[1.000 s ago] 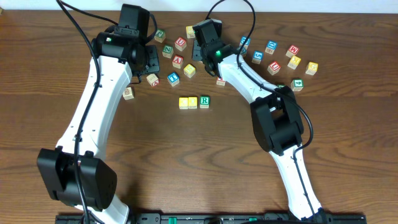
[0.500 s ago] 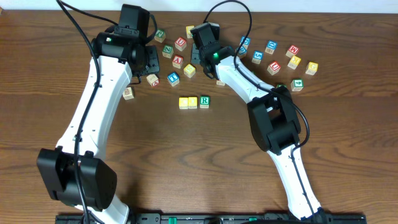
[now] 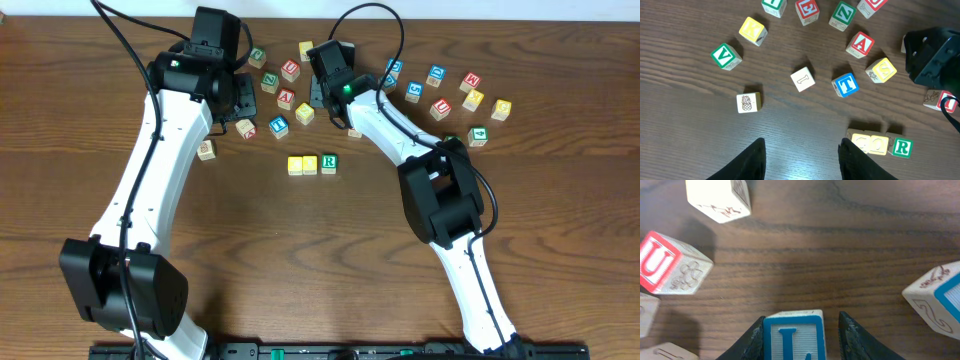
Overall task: Spell out CORL
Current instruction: 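Lower the right gripper and close it on the blue L block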
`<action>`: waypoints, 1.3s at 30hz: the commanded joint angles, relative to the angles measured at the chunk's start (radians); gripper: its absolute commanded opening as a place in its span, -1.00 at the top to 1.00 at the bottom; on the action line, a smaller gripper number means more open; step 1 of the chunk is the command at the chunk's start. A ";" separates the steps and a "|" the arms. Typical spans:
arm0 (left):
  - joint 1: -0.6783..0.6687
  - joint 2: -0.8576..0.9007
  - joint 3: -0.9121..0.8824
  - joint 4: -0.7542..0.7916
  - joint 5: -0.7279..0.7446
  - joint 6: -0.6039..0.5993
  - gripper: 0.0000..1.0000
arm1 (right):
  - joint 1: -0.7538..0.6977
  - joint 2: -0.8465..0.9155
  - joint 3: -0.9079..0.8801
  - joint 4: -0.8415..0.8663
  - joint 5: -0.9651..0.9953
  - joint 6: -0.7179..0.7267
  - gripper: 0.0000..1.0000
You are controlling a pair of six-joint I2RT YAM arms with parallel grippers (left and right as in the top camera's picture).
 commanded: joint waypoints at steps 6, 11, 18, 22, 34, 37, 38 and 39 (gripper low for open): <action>0.001 -0.028 0.027 -0.002 -0.013 0.010 0.07 | -0.026 -0.004 0.019 -0.027 0.023 -0.084 0.14; 0.001 -0.028 0.027 -0.002 -0.013 0.010 0.07 | -0.040 -0.011 0.021 -0.019 -0.005 -0.119 0.08; 0.001 -0.028 0.027 0.002 -0.013 0.009 0.07 | -0.044 -0.014 0.060 -0.039 -0.087 -0.150 0.04; 0.001 -0.028 0.027 0.002 -0.013 0.009 0.07 | -0.044 -0.014 0.100 -0.051 -0.093 -0.176 0.03; 0.001 -0.027 0.027 0.002 -0.013 0.009 0.07 | -0.044 -0.014 0.103 -0.093 -0.085 -0.179 0.04; 0.001 -0.027 0.025 0.001 -0.013 0.009 0.07 | -0.044 -0.014 0.103 -0.098 -0.061 -0.163 0.04; 0.001 -0.027 0.025 0.001 -0.013 0.009 0.07 | -0.044 -0.014 0.103 -0.100 -0.051 -0.161 0.03; 0.001 -0.027 0.025 0.001 -0.013 0.009 0.07 | -0.044 -0.014 0.103 -0.100 -0.051 -0.161 0.03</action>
